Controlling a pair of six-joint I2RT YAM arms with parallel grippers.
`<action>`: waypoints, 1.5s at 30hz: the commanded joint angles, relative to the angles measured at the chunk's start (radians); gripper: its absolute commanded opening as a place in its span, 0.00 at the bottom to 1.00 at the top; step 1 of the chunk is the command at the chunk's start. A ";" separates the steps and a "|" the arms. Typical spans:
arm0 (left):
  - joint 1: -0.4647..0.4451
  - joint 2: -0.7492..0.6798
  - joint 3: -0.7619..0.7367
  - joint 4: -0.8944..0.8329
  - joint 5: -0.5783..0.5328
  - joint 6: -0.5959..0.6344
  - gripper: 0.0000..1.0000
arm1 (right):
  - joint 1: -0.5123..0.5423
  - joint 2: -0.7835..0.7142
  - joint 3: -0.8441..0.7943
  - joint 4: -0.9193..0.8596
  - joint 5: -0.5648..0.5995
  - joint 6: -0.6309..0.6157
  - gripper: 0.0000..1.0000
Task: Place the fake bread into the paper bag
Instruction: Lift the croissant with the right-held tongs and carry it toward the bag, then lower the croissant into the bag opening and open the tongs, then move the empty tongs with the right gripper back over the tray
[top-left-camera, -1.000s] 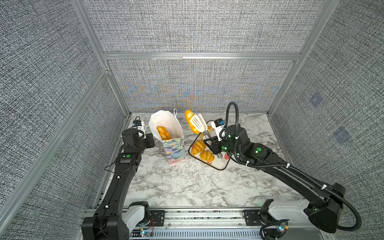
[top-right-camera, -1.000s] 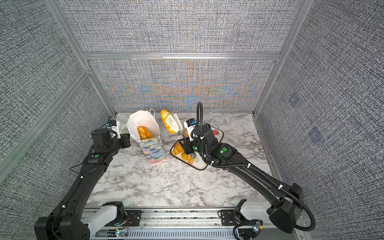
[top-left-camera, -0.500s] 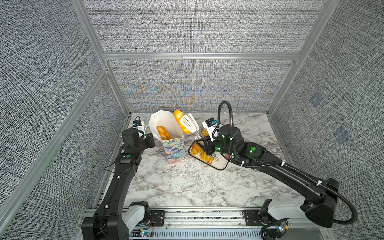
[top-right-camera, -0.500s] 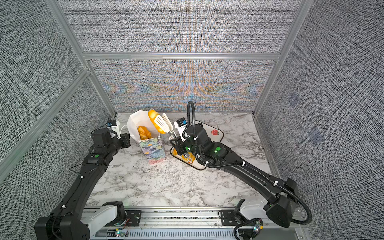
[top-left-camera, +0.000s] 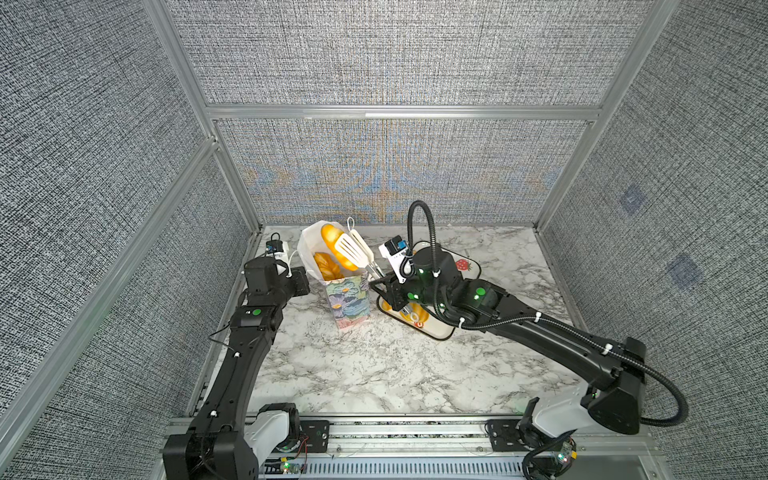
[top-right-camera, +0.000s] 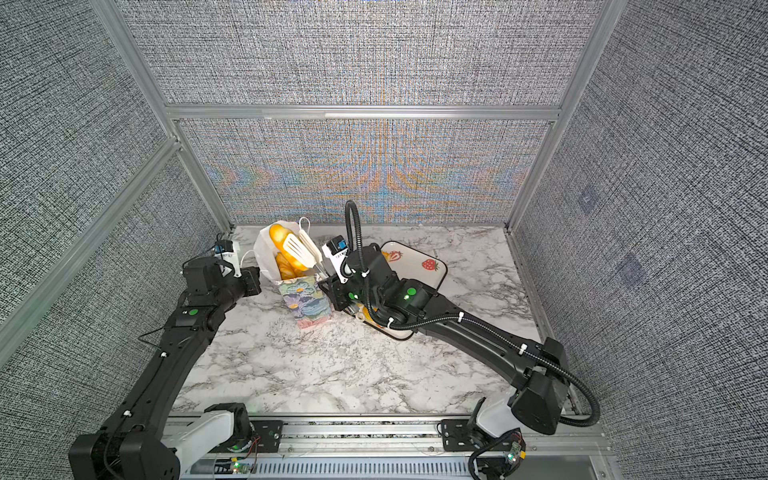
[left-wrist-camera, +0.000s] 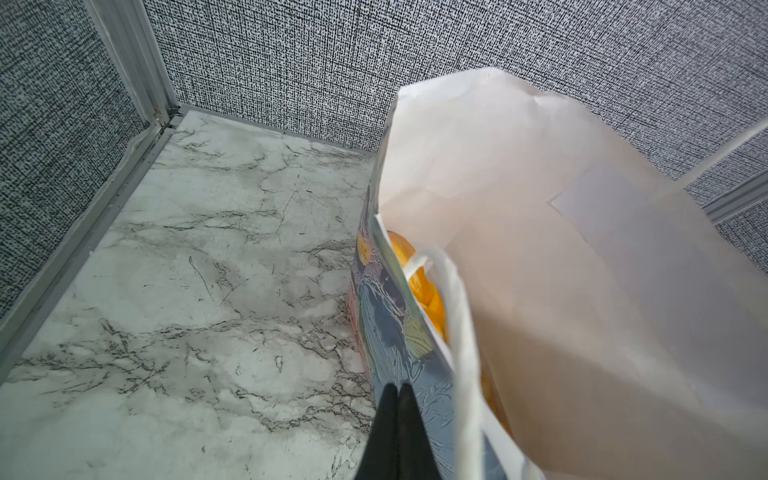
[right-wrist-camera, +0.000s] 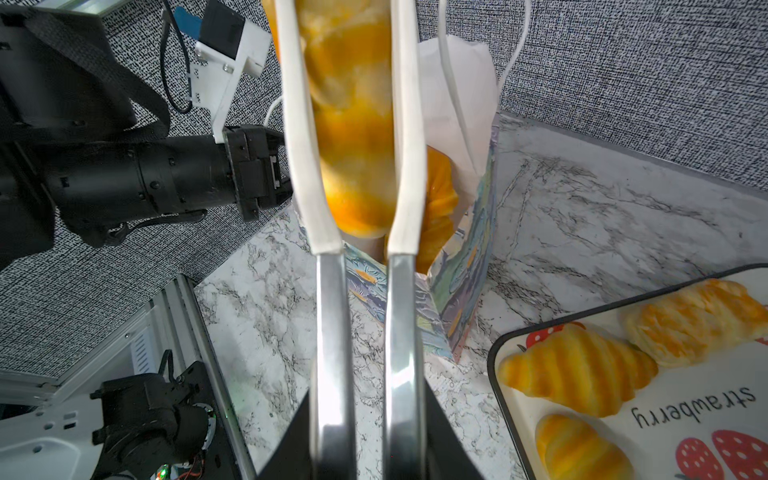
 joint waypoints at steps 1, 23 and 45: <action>0.002 -0.006 -0.001 0.015 0.010 0.002 0.00 | 0.005 0.027 0.021 0.065 0.004 -0.004 0.29; 0.002 0.001 -0.001 0.015 0.010 0.001 0.00 | 0.007 0.049 0.004 0.001 0.087 -0.002 0.42; 0.003 -0.005 -0.003 0.014 0.009 0.002 0.00 | 0.005 -0.037 0.024 -0.010 0.153 -0.039 0.50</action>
